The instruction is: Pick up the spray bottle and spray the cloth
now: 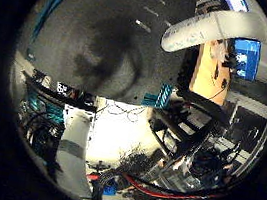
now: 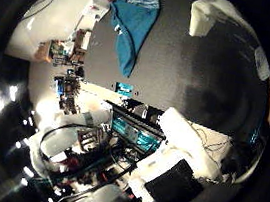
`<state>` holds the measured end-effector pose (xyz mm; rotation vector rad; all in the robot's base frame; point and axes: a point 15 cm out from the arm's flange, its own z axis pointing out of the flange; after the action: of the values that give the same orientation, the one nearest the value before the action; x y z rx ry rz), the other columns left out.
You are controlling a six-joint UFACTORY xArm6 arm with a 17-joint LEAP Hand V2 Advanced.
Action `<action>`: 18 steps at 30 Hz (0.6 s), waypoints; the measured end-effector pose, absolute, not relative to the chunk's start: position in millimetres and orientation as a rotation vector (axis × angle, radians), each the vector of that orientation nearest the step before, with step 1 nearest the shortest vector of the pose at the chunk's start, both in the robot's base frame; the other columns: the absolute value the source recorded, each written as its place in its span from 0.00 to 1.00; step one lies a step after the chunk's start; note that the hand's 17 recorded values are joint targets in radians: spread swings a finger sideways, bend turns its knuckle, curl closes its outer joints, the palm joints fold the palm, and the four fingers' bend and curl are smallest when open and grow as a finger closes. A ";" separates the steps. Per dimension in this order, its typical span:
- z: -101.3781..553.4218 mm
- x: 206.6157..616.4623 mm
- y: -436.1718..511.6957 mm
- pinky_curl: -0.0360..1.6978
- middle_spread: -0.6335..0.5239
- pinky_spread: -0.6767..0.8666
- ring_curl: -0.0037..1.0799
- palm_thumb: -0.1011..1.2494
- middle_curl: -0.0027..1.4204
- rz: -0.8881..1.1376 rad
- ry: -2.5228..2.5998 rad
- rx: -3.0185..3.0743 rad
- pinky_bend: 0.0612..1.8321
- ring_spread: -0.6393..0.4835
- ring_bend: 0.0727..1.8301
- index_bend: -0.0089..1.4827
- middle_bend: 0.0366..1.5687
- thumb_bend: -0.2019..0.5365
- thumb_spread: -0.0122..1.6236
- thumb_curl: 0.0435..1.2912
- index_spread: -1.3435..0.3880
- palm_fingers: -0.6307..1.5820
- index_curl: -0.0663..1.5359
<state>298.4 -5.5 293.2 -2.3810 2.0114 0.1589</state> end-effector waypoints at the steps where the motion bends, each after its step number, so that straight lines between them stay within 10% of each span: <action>1: 293.5 298.6 -5.3 0.17 0.60 0.69 0.10 0.65 0.25 0.158 2.010 -2.382 0.07 0.75 0.05 0.40 0.15 0.25 0.76 0.23 0.60 0.35 0.31; 18: 335.9 288.1 -23.9 0.18 0.59 0.69 0.10 0.62 0.25 0.117 2.049 -2.320 0.07 0.74 0.05 0.39 0.15 0.25 0.77 0.23 0.60 0.36 0.30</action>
<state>288.1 -23.9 335.9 -2.3203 2.0487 0.1175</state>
